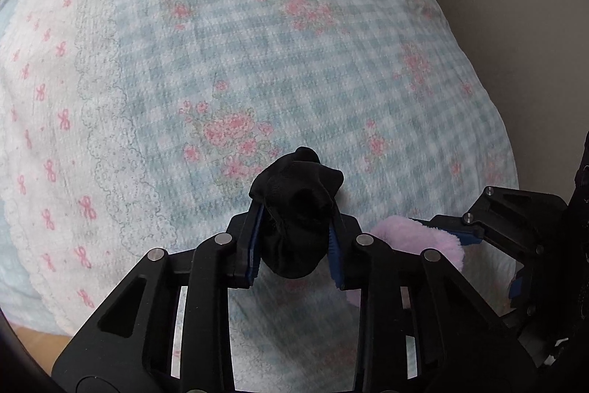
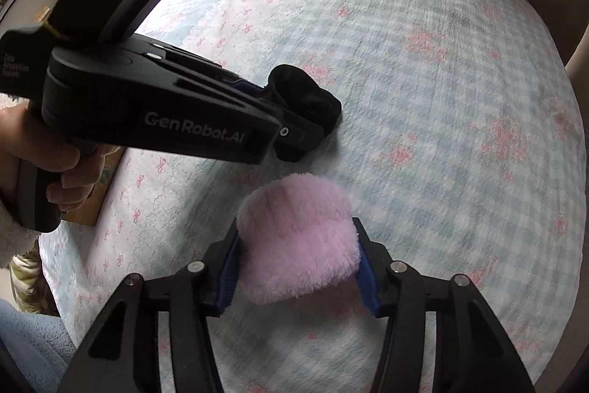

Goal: Organize soft objects
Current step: 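Grasp the black scrunchie with the left tool while the right grasps the pink fuzzy pad, then carry the black scrunchie and pink fuzzy pad over the box with both tools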

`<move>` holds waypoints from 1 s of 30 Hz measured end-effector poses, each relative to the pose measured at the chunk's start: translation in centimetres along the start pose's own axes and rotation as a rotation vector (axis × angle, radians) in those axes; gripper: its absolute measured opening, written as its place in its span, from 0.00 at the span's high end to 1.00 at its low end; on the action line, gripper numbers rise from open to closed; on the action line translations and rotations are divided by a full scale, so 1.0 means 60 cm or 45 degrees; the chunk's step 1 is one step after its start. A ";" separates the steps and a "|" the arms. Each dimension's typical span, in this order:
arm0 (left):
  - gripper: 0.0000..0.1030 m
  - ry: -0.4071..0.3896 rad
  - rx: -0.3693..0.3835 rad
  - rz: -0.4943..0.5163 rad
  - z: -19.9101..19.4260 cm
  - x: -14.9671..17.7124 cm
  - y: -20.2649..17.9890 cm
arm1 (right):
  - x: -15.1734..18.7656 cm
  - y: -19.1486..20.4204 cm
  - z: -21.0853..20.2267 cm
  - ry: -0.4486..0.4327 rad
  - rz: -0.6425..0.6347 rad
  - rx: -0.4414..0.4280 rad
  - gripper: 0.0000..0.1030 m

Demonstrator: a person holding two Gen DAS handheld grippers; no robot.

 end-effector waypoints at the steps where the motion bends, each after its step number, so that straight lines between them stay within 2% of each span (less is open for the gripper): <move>1: 0.76 -0.004 -0.001 -0.002 -0.003 0.000 0.002 | -0.001 0.001 -0.002 -0.004 0.002 0.003 0.60; 6: 0.77 -0.028 -0.007 -0.020 -0.029 0.006 0.013 | -0.009 0.000 -0.016 -0.025 0.014 0.025 0.67; 12: 0.77 -0.076 -0.015 -0.015 -0.084 0.003 0.011 | -0.019 0.004 -0.054 -0.075 0.049 0.047 0.67; 18: 0.77 -0.152 -0.030 -0.003 -0.169 -0.004 -0.013 | -0.035 0.029 -0.125 -0.144 0.055 0.087 0.68; 25: 0.77 -0.291 -0.044 0.007 -0.316 -0.011 -0.060 | -0.058 0.079 -0.250 -0.228 0.061 0.133 0.68; 30: 0.77 -0.406 -0.067 -0.006 -0.445 0.005 -0.083 | -0.082 0.131 -0.360 -0.306 0.103 0.167 0.68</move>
Point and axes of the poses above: each gripper's, at about its wrist camera, not at the fingertips, and z roughly the way its jaws point, y to its left, x to its underside, the point moved 10 cm from there along z, roughly the way its jaws point, and after that the axes turned 4 degrees about -y, right-handed, at the moved point
